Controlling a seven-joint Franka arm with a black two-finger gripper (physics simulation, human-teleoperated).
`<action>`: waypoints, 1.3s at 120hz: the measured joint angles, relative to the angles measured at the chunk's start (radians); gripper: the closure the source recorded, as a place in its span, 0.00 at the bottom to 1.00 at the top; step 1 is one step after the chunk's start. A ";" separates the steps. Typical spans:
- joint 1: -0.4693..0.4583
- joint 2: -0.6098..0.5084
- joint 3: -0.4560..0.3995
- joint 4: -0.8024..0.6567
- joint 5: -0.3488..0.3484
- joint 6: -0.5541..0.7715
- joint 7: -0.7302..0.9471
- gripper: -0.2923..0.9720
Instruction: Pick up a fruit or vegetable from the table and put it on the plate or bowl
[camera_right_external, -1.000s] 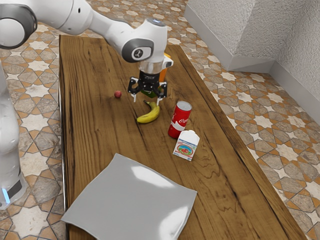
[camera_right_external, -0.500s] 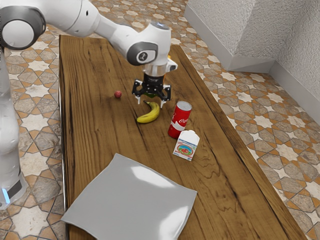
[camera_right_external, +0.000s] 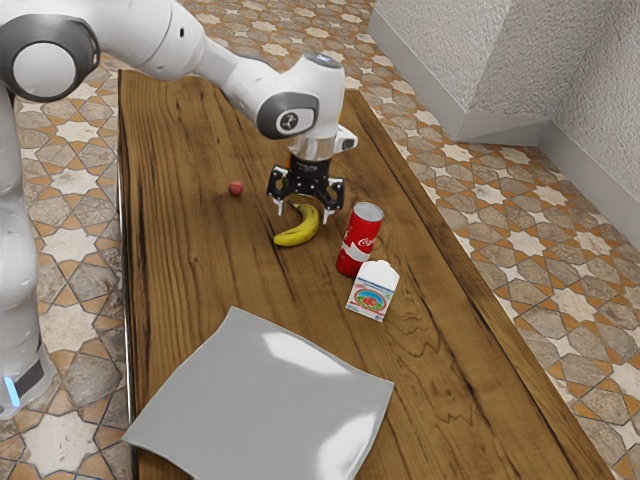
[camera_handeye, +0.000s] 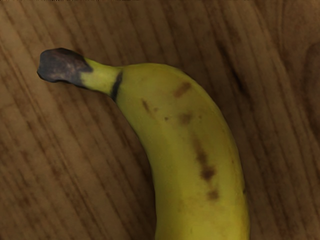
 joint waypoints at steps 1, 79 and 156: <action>0.000 0.000 0.000 0.000 0.000 0.000 0.000 0.23; 0.001 0.028 -0.002 -0.001 -0.013 0.002 0.015 0.23; -0.001 0.031 -0.003 0.001 -0.004 -0.007 0.038 0.61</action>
